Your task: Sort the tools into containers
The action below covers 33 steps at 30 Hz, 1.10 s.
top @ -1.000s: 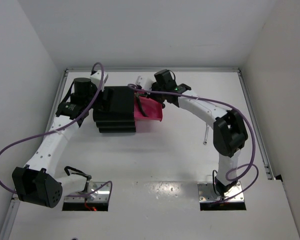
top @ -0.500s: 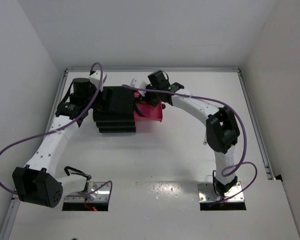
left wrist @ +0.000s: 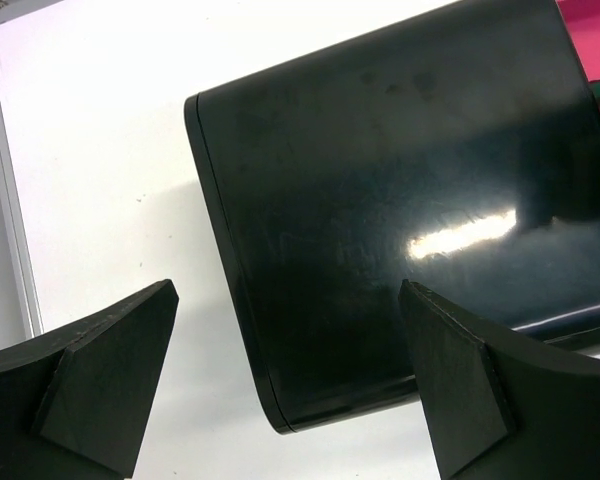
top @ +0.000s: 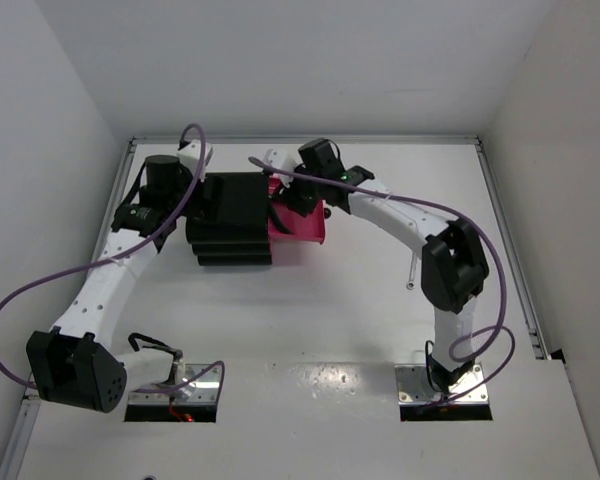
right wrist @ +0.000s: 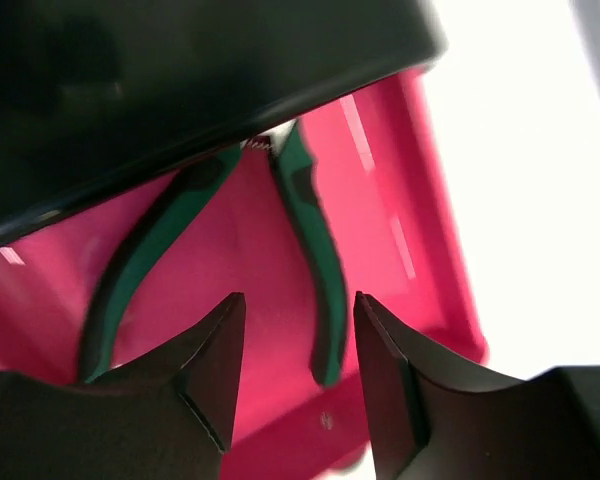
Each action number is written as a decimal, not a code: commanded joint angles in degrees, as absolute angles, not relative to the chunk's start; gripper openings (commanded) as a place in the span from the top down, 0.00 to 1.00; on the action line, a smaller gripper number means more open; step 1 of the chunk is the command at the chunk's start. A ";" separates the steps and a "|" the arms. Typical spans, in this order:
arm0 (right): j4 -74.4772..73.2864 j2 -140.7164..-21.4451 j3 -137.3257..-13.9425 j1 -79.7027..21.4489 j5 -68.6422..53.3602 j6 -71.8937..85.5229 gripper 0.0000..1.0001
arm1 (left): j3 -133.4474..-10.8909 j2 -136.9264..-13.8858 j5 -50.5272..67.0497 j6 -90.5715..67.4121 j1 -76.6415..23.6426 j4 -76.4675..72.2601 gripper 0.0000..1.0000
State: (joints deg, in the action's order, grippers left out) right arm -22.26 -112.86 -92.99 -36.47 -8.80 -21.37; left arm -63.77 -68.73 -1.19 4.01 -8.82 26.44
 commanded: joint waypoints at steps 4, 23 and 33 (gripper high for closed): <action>-17.66 -100.73 -96.24 -30.35 -6.68 -8.63 0.52 | -64.68 -67.41 -1.05 2.72 -7.29 23.03 0.01; 24.73 -113.02 -65.31 -2.64 -73.56 54.71 0.52 | -64.78 -59.94 0.52 -0.61 2.54 22.24 0.01; 95.61 -131.81 -61.95 -3.16 -72.08 112.36 0.55 | -63.46 -59.41 2.11 -1.14 3.78 22.24 0.01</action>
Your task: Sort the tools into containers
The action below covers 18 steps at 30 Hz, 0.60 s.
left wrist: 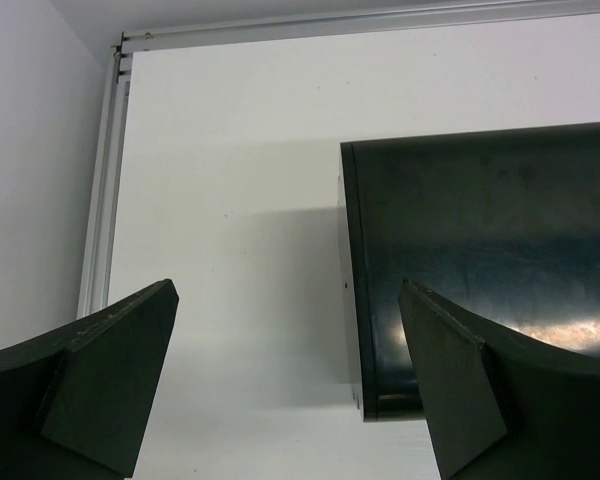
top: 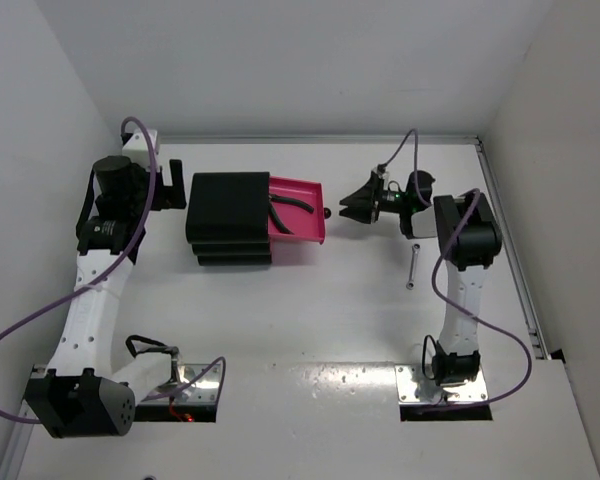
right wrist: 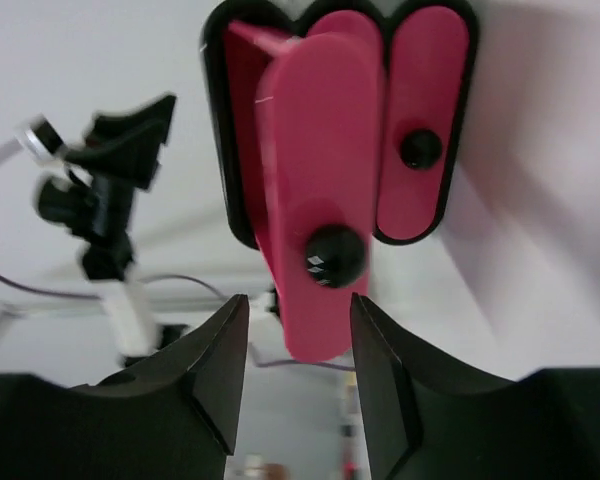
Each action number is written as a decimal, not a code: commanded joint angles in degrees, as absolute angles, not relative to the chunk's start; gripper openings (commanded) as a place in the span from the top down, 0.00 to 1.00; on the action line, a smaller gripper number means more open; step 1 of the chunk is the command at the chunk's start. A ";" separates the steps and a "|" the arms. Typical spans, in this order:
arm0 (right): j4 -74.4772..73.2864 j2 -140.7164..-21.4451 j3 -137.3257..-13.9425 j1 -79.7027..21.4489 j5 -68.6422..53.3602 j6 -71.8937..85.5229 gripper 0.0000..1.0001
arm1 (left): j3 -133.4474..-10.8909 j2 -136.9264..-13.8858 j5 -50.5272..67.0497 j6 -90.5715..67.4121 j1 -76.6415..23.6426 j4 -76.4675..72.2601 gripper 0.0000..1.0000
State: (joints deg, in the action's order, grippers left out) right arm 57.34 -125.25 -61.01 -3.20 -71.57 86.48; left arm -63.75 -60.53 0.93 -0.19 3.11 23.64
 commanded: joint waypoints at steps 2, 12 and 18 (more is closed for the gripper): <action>99.05 -135.68 -63.89 -3.16 -72.07 115.92 0.55 | -63.46 -59.41 2.11 -1.14 3.78 22.24 0.01; 96.59 -138.16 -68.91 -4.83 -71.54 115.14 0.51 | -64.07 -60.47 2.64 -1.67 4.31 22.76 0.01; 94.83 -137.55 -71.98 -7.64 -72.68 114.61 0.51 | -63.54 -60.47 2.64 -2.20 4.31 22.76 0.01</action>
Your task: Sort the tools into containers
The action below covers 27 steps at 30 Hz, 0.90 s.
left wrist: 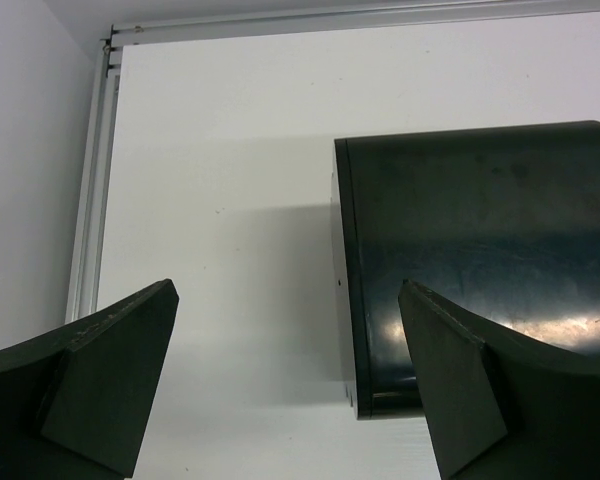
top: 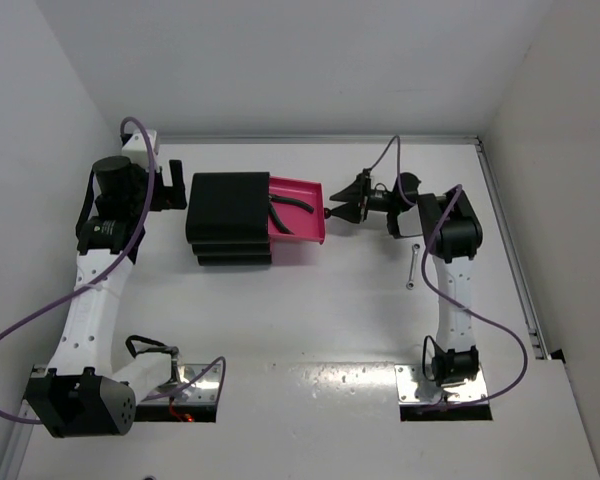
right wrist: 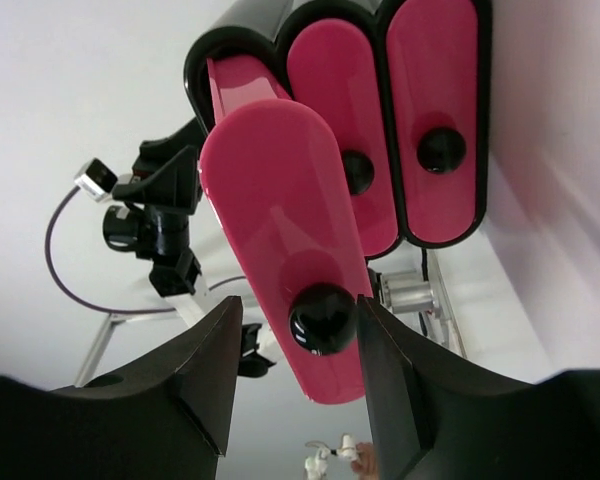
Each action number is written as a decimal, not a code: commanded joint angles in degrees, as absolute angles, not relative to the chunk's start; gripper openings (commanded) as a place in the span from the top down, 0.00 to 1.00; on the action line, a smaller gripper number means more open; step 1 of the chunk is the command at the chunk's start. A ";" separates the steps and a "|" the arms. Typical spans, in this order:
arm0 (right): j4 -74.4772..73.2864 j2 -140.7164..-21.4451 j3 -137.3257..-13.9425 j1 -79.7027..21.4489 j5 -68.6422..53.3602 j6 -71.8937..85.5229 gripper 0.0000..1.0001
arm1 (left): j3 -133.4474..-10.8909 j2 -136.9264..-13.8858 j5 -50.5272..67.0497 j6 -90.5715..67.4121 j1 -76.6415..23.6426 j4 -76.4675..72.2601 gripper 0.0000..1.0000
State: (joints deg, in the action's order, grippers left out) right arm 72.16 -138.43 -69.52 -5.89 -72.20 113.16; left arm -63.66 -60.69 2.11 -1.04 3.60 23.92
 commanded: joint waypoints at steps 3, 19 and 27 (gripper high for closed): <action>93.61 -137.55 -71.98 -8.26 -72.69 114.00 0.49 | -64.07 -60.47 2.64 -2.20 4.31 22.76 0.01; 92.11 -135.80 -76.11 -11.51 -73.74 111.88 0.73 | -63.02 -61.00 2.64 -2.20 4.31 22.76 0.01; 84.22 -133.15 -77.26 -13.45 -74.27 106.45 0.74 | -63.02 -61.00 2.64 -2.20 4.31 22.76 0.01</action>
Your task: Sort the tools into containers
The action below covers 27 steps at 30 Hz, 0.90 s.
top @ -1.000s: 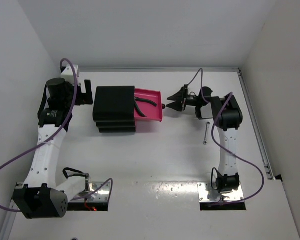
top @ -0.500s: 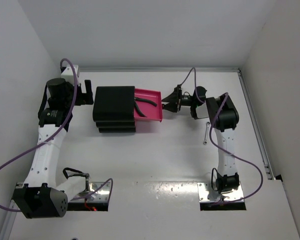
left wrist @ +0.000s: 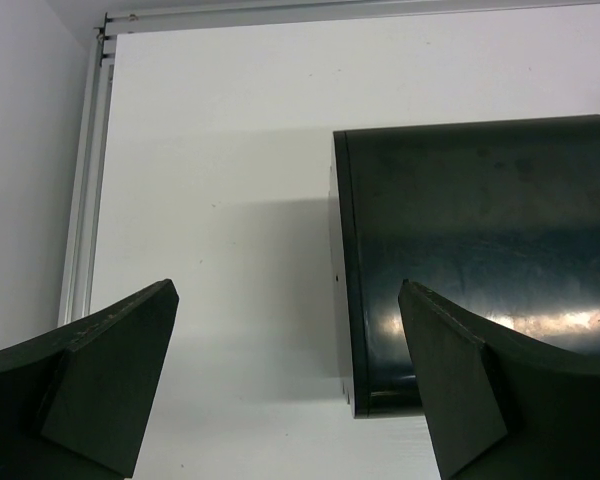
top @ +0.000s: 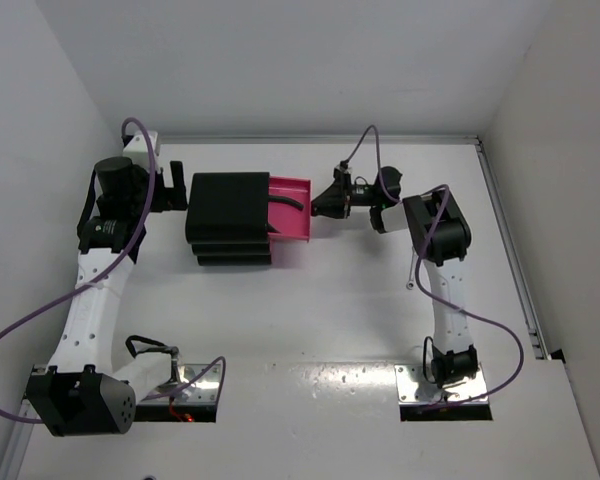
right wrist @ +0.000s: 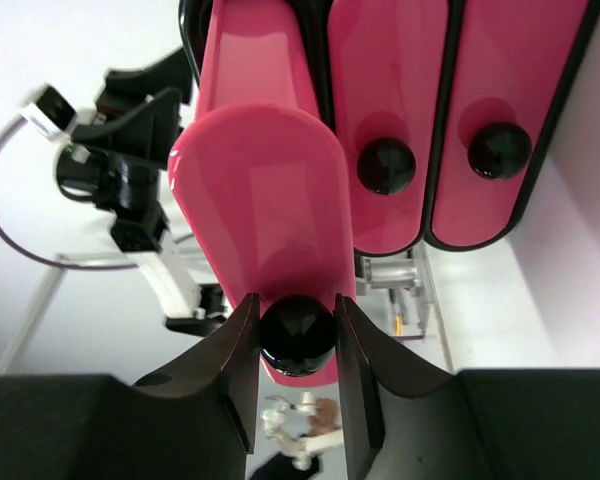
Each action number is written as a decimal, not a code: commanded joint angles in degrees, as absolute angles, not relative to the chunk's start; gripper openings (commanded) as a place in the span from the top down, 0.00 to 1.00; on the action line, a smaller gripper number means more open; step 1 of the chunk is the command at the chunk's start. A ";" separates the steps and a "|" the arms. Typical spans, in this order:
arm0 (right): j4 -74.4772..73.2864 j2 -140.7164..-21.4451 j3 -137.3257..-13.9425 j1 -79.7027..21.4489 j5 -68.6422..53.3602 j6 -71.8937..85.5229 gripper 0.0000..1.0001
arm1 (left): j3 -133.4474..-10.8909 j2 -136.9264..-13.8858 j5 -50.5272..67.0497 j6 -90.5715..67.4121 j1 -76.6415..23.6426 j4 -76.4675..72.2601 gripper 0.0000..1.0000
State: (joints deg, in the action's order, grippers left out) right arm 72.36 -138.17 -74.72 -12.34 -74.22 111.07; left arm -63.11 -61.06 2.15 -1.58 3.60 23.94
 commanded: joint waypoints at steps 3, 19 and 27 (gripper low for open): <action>74.91 -131.84 -77.26 -14.59 -74.27 98.90 0.74 | -63.02 -61.00 3.16 -2.20 4.31 22.76 0.01; 16.36 -129.54 -90.96 -21.18 -63.72 53.70 0.74 | -61.44 -61.96 -9.22 -2.99 7.64 21.71 0.01; 16.35 -130.61 -92.72 -22.94 -62.67 53.70 0.74 | -62.58 -73.02 -1.94 -2.81 14.50 25.92 0.01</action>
